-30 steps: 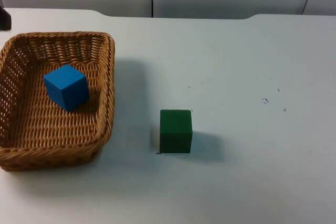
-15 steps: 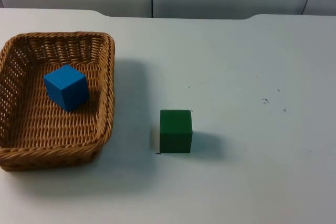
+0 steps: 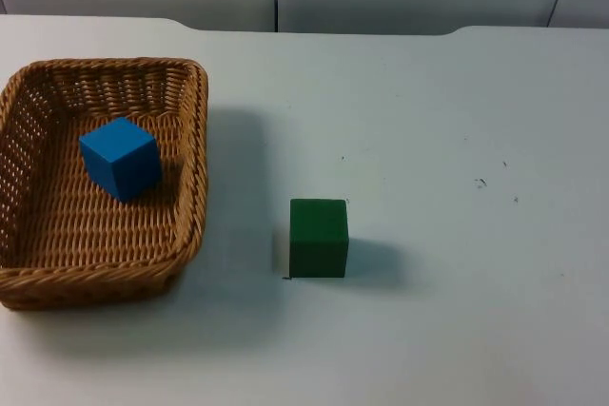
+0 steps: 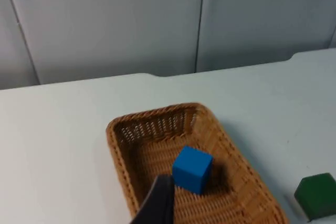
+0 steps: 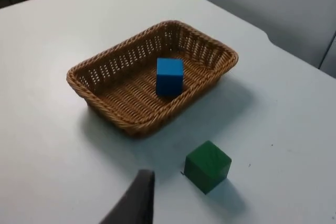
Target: Pick up the basket with the left hand and place the blue cube into the basket with the right hand.
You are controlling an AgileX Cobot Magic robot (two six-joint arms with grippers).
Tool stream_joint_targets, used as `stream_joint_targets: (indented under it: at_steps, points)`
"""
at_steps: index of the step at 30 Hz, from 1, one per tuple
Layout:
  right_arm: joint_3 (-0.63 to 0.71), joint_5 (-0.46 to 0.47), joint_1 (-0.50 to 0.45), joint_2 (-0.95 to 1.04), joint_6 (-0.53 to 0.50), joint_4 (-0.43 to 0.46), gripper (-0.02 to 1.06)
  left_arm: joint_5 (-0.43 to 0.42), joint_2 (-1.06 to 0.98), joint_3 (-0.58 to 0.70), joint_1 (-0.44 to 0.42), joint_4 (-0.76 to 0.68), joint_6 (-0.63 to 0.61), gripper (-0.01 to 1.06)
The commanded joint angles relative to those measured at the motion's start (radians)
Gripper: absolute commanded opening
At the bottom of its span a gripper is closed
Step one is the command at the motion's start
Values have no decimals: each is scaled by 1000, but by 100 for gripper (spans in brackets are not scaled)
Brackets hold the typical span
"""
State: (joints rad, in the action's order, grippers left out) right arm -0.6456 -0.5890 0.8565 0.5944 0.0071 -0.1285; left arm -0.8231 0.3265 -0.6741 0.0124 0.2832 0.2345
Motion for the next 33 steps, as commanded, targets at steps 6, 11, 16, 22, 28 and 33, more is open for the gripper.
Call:
stream_joint_targets:
  at_steps: [6,11,16,22,28,33]
  points:
    - [6,-56,4,-3,1,3,101,-179,-192,24,2,-240,-211,85]
    - [6,-135,4,-20,3,3,101,-247,-327,74,2,-295,-306,85]
    - [6,-188,4,-90,1,-2,101,-283,-327,119,2,-295,-306,85]
    - [6,-296,4,-243,21,-3,101,-267,-327,152,2,-295,-306,85]
    - [6,-403,4,-378,47,6,101,-254,-327,161,2,-291,-306,85]
    - [6,-506,4,-536,76,11,101,-254,-327,161,2,-291,-306,85]
